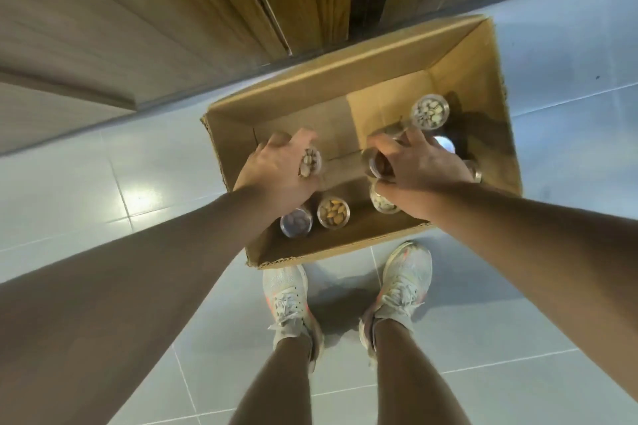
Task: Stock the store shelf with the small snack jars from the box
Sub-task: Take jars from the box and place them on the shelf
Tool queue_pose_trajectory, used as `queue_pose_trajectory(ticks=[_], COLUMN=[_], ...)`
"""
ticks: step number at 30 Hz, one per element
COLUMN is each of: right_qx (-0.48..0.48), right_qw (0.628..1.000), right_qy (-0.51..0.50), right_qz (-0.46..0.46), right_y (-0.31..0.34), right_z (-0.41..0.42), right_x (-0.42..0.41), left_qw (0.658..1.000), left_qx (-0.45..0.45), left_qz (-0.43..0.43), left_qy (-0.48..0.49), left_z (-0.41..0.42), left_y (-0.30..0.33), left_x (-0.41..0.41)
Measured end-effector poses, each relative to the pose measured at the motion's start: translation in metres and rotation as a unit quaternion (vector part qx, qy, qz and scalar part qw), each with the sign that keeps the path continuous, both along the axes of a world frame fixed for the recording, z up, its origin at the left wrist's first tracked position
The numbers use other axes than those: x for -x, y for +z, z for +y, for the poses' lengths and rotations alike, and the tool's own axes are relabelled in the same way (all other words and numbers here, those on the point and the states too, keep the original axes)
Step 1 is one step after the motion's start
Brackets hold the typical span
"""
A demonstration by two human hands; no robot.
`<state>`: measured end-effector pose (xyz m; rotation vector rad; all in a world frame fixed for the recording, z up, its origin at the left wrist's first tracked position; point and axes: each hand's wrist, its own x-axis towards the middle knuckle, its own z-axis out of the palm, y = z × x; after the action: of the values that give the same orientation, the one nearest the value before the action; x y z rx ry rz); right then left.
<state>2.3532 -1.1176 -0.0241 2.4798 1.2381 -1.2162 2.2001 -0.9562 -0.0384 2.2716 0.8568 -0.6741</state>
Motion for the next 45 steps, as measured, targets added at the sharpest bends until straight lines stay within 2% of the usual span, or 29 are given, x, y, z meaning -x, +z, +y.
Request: queue_pose_trajectory(ticks=[6, 11, 15, 21, 25, 28, 33, 41, 45], right_qx=[-0.003, -0.014, -0.014, -0.045, -0.086, -0.122, -0.148, -0.144, -0.11], right_qw=[0.999, 0.996, 0.991, 0.97, 0.944, 0.919, 0.891, 0.845, 0.828], right_qy=[-0.035, -0.072, -0.108, -0.179, -0.25, -0.303, -0.363, -0.448, -0.476], right_qz=[-0.011, -0.042, -0.075, -0.158, -0.198, -0.218, -0.227, -0.254, -0.275], right_y=[0.148, 0.308, 0.443, 0.628, 0.729, 0.778, 0.822, 0.871, 0.897], right_z=[-0.007, -0.009, -0.007, -0.029, -0.052, -0.069, -0.096, -0.169, -0.219], right_x=[-0.06, -0.086, -0.092, -0.079, -0.052, -0.026, 0.01, 0.053, 0.085], left_qw=[0.993, 0.981, 0.959, 0.941, 0.929, 0.91, 0.879, 0.824, 0.78], left_qx=[-0.016, -0.045, -0.092, -0.091, -0.075, -0.059, -0.059, -0.061, -0.048], left_qz=[-0.042, -0.064, -0.105, -0.196, -0.261, -0.318, -0.38, -0.421, -0.449], left_qy=[-0.112, -0.178, -0.246, -0.26, -0.252, -0.261, -0.281, -0.374, -0.433], left_z=[0.022, 0.034, 0.034, 0.025, 0.006, -0.007, -0.029, -0.085, -0.13], left_y=[0.141, 0.3, 0.436, 0.608, 0.704, 0.759, 0.828, 0.876, 0.892], left_x=[-0.06, -0.105, -0.13, -0.131, -0.117, -0.115, -0.113, -0.105, -0.099])
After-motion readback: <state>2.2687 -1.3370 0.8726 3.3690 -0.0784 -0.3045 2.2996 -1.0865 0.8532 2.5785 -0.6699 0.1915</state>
